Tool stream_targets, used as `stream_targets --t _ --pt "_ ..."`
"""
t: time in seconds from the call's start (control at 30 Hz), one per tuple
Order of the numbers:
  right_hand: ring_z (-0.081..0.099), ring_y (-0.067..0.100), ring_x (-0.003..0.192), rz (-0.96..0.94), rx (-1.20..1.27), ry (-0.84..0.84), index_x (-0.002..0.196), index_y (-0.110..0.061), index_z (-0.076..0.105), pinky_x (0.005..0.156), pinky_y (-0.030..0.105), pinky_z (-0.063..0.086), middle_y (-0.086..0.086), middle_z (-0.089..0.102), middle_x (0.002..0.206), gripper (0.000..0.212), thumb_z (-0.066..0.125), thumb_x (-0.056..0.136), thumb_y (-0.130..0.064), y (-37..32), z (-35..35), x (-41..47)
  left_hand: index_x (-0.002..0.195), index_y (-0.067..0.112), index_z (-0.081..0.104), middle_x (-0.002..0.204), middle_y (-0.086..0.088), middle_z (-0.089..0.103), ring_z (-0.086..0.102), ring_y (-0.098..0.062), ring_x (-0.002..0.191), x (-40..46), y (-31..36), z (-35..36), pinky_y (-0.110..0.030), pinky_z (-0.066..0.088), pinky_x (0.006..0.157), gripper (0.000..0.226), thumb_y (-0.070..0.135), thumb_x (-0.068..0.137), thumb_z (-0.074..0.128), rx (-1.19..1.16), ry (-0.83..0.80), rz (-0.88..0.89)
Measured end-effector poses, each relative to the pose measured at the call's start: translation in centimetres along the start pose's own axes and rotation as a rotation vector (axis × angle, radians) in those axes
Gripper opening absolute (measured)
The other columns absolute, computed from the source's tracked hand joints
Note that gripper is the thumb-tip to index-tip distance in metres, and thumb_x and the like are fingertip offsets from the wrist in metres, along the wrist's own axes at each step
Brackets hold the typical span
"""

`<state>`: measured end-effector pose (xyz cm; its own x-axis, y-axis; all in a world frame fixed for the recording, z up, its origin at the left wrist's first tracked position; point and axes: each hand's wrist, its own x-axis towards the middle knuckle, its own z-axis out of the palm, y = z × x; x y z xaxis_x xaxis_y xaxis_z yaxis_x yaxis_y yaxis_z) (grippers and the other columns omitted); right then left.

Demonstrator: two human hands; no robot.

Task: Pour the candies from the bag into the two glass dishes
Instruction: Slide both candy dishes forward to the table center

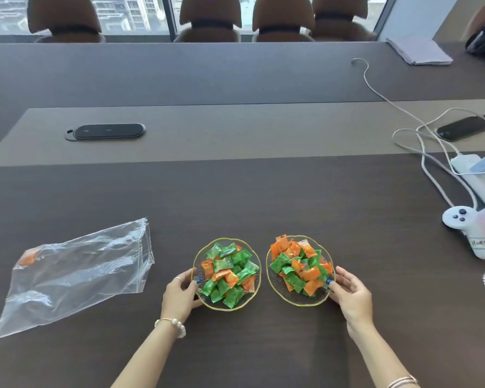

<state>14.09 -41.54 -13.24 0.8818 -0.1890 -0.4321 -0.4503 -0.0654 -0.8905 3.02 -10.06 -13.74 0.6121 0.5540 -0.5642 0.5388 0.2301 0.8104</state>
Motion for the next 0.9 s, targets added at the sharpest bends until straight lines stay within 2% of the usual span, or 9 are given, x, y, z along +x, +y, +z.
stream_targets --t 0.07,0.13,0.3,0.5,0.6,0.7,0.83,0.9 --pt "0.063 0.026 0.090 0.015 0.006 -0.039 0.114 -0.003 0.061 0.063 0.021 0.057 0.010 0.067 0.095 0.036 0.060 0.080 0.008 -0.1 -0.2 0.4 0.117 0.013 0.058 0.106 -0.011 0.064 0.066 -0.028 0.094 0.0 -0.1 0.2 -0.034 0.060 0.061 0.034 0.003 0.085 0.053 0.014 -0.003 -0.006" --pt "0.064 0.025 0.085 0.024 -0.002 -0.073 0.109 -0.002 0.064 0.062 0.022 0.058 0.009 0.068 0.091 0.032 0.059 0.079 0.010 -0.3 -0.3 0.6 0.119 0.011 0.057 0.098 -0.007 0.064 0.066 -0.028 0.090 -0.1 0.0 0.5 -0.035 0.060 0.062 0.036 -0.001 0.085 0.049 0.010 -0.010 -0.010" --pt "0.065 0.025 0.080 0.055 0.017 -0.113 0.103 -0.003 0.065 0.057 0.023 0.058 0.015 0.069 0.092 0.026 0.060 0.079 0.007 -0.4 -0.7 1.2 0.109 0.013 0.059 0.092 -0.008 0.065 0.064 -0.023 0.083 -1.1 0.2 1.2 -0.031 0.059 0.055 0.032 -0.006 0.085 0.049 -0.077 0.034 0.021" --pt "0.064 0.027 0.082 0.029 0.061 -0.111 0.098 -0.009 0.065 0.059 0.023 0.058 0.014 0.070 0.091 0.025 0.060 0.079 0.007 -1.3 -0.4 2.4 0.109 0.015 0.059 0.091 -0.009 0.065 0.062 -0.019 0.080 -1.1 1.5 2.2 -0.028 0.058 0.052 0.034 -0.007 0.085 0.048 -0.163 0.092 0.045" --pt "0.065 0.021 0.078 0.010 0.083 -0.115 0.100 -0.007 0.065 0.058 0.021 0.057 0.012 0.070 0.090 0.026 0.059 0.079 0.007 -3.4 0.7 4.0 0.107 0.013 0.060 0.090 -0.011 0.065 0.062 -0.022 0.079 -0.2 3.9 2.8 -0.027 0.058 0.052 0.033 -0.008 0.085 0.046 -0.219 0.104 0.073" --pt "0.066 0.005 0.061 -0.026 0.136 -0.133 0.095 -0.009 0.064 0.053 0.017 0.054 0.007 0.068 0.084 0.025 0.056 0.080 0.010 -7.0 3.0 6.3 0.112 0.009 0.059 0.091 -0.013 0.063 0.061 -0.022 0.079 2.0 7.5 3.3 -0.026 0.057 0.051 0.032 -0.006 0.087 0.046 -0.254 0.103 0.118" --pt "0.066 0.003 0.056 -0.079 0.177 -0.133 0.086 -0.013 0.063 0.051 0.016 0.052 0.002 0.069 0.076 0.024 0.057 0.080 0.009 -11.7 7.3 10.5 0.117 0.004 0.057 0.092 -0.013 0.062 0.062 -0.018 0.077 6.6 12.8 3.8 -0.024 0.057 0.051 0.034 -0.005 0.087 0.045 -0.268 0.108 0.175" --pt "0.065 0.003 0.056 -0.098 0.191 -0.129 0.086 -0.012 0.062 0.051 0.015 0.052 0.005 0.067 0.079 0.022 0.057 0.080 0.009 -13.4 9.5 12.6 0.117 0.004 0.057 0.089 -0.010 0.065 0.064 -0.018 0.076 9.2 15.2 4.0 -0.025 0.057 0.052 0.035 -0.006 0.086 0.045 -0.279 0.106 0.197"
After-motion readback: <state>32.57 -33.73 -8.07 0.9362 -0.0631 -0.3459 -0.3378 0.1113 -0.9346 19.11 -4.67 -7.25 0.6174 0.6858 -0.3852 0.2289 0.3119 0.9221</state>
